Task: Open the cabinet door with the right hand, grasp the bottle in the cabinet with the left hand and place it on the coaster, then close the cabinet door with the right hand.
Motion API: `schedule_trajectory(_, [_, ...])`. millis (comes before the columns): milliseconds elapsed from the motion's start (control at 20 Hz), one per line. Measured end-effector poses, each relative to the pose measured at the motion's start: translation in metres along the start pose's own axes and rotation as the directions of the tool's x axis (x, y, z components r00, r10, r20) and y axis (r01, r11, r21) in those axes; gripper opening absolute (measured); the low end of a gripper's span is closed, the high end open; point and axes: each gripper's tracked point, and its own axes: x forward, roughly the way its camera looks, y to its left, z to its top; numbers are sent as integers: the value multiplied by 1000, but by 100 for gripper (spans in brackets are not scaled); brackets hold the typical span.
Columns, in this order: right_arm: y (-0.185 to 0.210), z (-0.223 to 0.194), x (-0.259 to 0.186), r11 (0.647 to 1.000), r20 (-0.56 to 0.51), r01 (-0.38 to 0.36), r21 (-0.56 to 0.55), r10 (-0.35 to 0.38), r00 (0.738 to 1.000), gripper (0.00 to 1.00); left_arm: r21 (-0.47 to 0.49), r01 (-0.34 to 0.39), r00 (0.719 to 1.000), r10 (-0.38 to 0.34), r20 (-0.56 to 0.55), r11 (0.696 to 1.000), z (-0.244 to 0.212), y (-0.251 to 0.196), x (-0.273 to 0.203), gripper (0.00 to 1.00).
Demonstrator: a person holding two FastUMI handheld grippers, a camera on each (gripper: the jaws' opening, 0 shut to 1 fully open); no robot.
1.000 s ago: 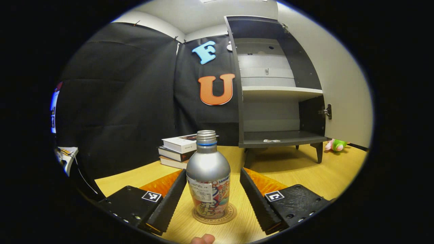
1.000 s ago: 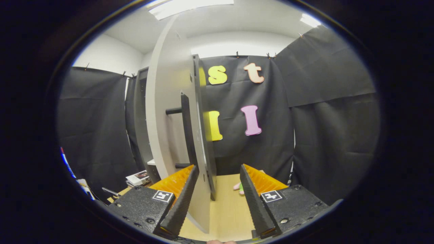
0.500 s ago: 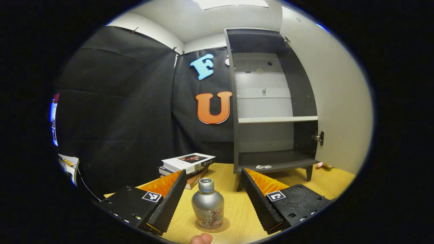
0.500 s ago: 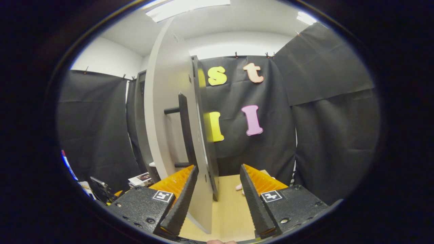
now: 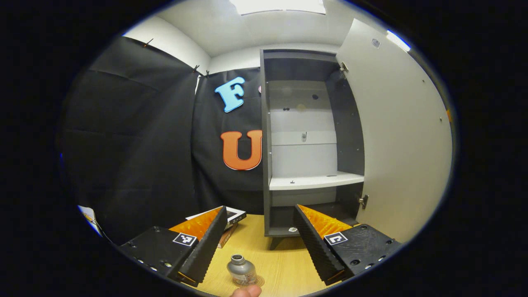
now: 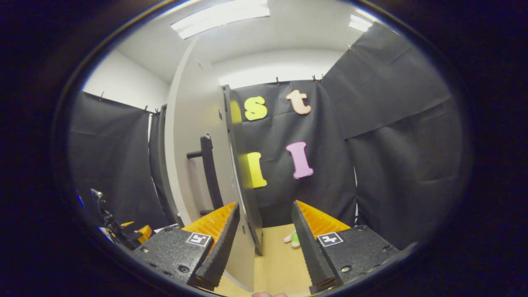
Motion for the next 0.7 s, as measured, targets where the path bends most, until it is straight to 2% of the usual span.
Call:
schedule_trajectory(200, [-10,4,20,999,-4,20,-43,-21,1000,80,8,55,998,-55,-1,998,27,-11,-11,96])
schedule_trajectory(350, [6,7,27,999,-4,-28,-44,27,1000,80,9,71,997,-71,11,997,42,-12,-19,96])
schedule_trajectory(450, [8,10,29,998,11,-31,-46,32,999,80,2,73,997,-73,23,997,44,-11,-21,96])
schedule_trajectory(500, [14,10,33,998,7,-45,-33,45,999,78,1,72,997,-72,16,997,42,-10,-22,96])
schedule_trajectory(550, [21,10,31,997,2,-70,-25,70,998,73,0,71,997,-71,5,997,38,-8,-23,96])
schedule_trajectory(700, [58,2,36,983,-32,-181,-31,180,983,75,-6,68,998,-68,-1,998,36,-4,-27,96])
